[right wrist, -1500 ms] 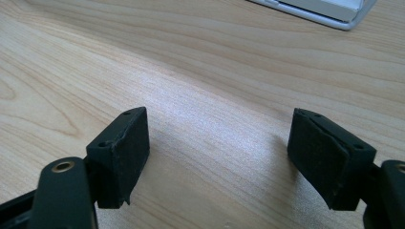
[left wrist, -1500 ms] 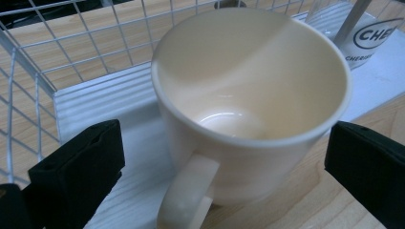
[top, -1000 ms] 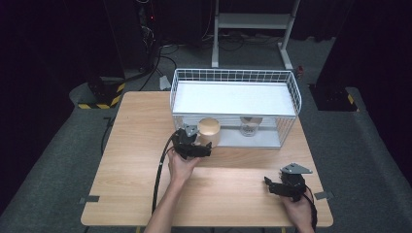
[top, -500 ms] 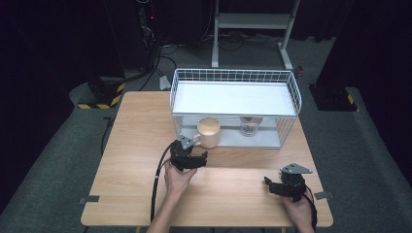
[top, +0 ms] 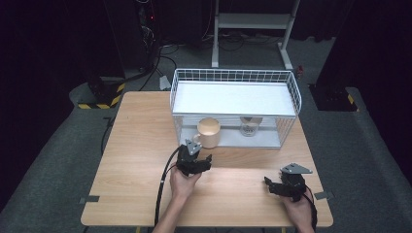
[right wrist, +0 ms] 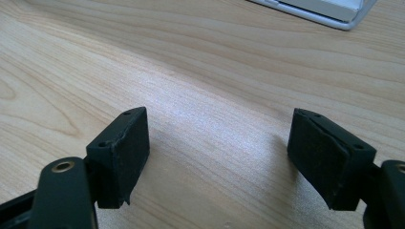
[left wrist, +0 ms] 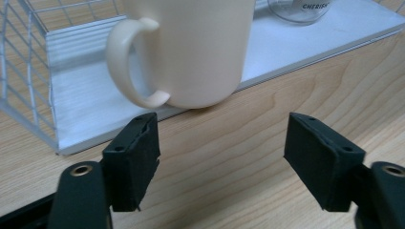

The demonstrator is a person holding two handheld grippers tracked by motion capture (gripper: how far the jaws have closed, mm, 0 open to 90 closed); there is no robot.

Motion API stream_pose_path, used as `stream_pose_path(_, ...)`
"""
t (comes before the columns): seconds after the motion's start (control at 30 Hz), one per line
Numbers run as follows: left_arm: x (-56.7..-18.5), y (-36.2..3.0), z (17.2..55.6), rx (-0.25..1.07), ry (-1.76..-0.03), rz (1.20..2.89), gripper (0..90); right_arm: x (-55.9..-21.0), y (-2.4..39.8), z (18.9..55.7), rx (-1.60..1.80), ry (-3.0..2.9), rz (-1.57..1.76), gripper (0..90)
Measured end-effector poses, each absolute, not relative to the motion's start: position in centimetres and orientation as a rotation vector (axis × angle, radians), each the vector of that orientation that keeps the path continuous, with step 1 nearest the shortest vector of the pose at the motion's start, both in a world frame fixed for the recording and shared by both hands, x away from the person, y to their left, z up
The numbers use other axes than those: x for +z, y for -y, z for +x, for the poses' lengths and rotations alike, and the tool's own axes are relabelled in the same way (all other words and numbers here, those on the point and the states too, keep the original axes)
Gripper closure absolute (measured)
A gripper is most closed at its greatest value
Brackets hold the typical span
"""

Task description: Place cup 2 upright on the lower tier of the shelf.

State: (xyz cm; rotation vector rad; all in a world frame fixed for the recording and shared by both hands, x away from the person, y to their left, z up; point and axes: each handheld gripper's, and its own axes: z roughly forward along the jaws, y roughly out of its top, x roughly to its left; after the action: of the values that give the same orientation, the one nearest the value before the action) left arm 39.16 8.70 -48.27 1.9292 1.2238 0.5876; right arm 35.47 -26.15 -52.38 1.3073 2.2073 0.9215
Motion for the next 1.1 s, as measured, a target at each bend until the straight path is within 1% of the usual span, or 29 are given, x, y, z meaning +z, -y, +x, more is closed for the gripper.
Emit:
stream_pose_path(0.2, -48.6, -7.8, 40.0, 0.614, -1.231, 1.947, 36.8, -52.4, 26.1, 35.5, 0.922, -2.207, 1.308, 22.5)
stream_pose_path(0.47, -49.4, -7.5, 41.1, 0.635, -1.286, 1.93, 41.0, -52.4, 26.1, 35.5, 0.922, -2.207, 1.307, 22.5)
stream_pose_path(0.77, -49.2, -7.2, 42.1, 0.665, -1.31, 1.957, 39.2, -52.4, 26.2, 35.5, 0.921, -2.207, 1.307, 22.5)
stream_pose_path(1.1, -49.4, -7.2, 42.7, 0.662, -1.347, 1.914, 39.5, -52.4, 26.1, 35.5, 0.921, -2.207, 1.307, 22.4)
